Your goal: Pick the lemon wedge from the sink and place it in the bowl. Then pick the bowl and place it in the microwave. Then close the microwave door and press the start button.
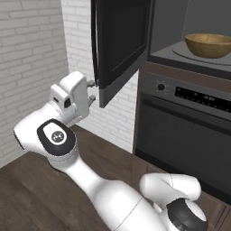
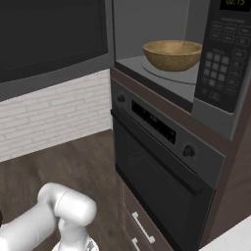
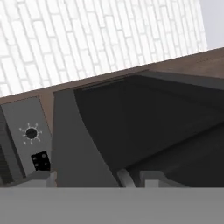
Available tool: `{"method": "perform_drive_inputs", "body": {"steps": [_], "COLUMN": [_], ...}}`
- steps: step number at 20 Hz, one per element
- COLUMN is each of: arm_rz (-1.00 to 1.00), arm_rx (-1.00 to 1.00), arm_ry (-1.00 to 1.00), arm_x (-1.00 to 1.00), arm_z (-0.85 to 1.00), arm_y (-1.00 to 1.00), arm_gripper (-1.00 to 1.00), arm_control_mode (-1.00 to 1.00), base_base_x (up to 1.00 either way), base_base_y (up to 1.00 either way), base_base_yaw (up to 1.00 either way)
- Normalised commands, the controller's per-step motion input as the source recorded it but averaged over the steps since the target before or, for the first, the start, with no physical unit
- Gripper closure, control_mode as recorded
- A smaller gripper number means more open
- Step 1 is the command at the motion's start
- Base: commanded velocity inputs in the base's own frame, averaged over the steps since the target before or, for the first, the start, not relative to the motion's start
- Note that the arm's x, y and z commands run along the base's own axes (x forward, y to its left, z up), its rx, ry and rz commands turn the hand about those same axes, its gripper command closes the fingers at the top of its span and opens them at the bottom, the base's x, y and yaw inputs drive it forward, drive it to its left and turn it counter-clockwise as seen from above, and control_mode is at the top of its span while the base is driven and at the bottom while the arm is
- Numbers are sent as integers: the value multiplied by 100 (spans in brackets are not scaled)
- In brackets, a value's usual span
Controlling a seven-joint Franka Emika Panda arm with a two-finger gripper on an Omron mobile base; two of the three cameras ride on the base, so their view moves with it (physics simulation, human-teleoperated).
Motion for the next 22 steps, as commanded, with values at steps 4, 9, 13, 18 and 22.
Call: {"method": "perform_drive_inputs", "body": {"steps": [4,9,13,18,22], "arm_rz": [-1,0,0,0,0], "arm_rx": [15,18,20,23,22], "arm_ry": [0,0,1,3,1], "arm_x": [0,8,24,26,35], "arm_z": [40,22,22,17,13], "arm_y": [-100,-100,-100,-100,-100], "arm_gripper": [-100,-100,-100,-100,-100], "arm_control_mode": [-100,-100,-100,-100,-100], "base_base_x": [0,0,0,0,0], "base_base_y": [0,0,0,0,0], "base_base_yaw": [0,0,0,0,0]}}
